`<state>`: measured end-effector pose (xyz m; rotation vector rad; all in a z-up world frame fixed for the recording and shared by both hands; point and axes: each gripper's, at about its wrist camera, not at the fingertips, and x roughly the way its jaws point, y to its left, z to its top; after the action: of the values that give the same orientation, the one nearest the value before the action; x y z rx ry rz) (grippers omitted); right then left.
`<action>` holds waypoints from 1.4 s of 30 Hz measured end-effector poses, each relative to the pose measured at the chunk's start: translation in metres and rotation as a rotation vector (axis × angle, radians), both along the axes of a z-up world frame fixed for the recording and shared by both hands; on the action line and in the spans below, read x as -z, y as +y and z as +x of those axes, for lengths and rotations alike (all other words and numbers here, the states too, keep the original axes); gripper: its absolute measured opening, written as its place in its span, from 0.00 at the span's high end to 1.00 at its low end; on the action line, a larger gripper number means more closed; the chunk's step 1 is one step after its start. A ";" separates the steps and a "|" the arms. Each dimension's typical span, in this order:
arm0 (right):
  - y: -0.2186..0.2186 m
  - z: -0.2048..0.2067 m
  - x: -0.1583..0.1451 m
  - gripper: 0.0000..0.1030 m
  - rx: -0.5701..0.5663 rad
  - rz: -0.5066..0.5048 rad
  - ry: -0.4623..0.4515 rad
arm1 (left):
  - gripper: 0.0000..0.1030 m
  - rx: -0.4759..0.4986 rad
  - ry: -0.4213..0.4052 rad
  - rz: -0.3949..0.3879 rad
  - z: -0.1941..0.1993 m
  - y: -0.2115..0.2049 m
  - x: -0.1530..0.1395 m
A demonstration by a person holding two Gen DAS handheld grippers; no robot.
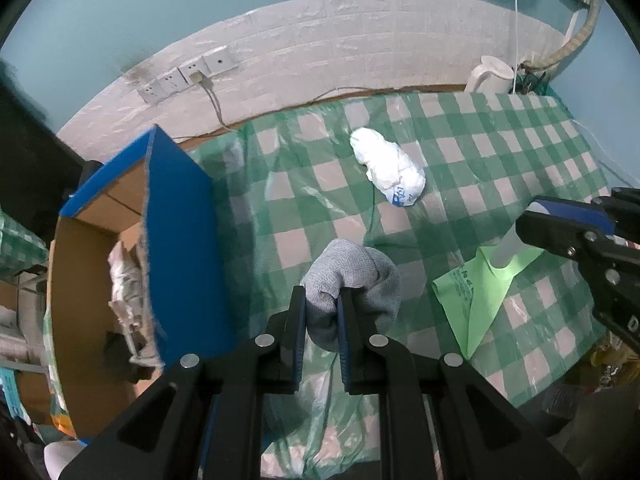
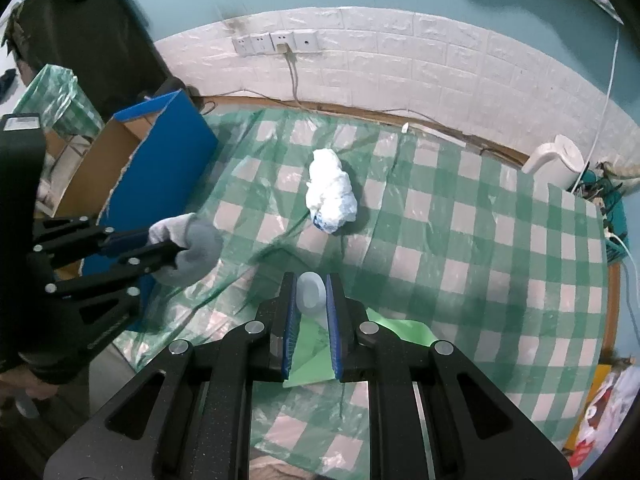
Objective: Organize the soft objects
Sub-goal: 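Carry the grey sock ball with the left tool while the right tool carries the white roll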
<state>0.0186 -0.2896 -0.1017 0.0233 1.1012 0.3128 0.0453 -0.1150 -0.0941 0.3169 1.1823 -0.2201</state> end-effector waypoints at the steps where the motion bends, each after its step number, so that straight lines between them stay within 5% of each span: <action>1: 0.002 0.000 -0.002 0.86 -0.002 -0.001 -0.003 | 0.86 -0.003 -0.006 -0.002 -0.002 0.003 -0.004; 23: 0.056 -0.003 -0.048 0.86 -0.072 -0.007 -0.076 | 0.86 -0.048 -0.108 -0.015 -0.022 0.061 -0.053; 42: 0.145 0.004 -0.071 0.86 -0.198 -0.012 -0.104 | 0.86 -0.154 -0.139 -0.035 -0.029 0.132 -0.065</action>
<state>0.0227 -0.1444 -0.0310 -0.1119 1.0041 0.4799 0.0167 0.0171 -0.0289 0.2063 1.0587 -0.0826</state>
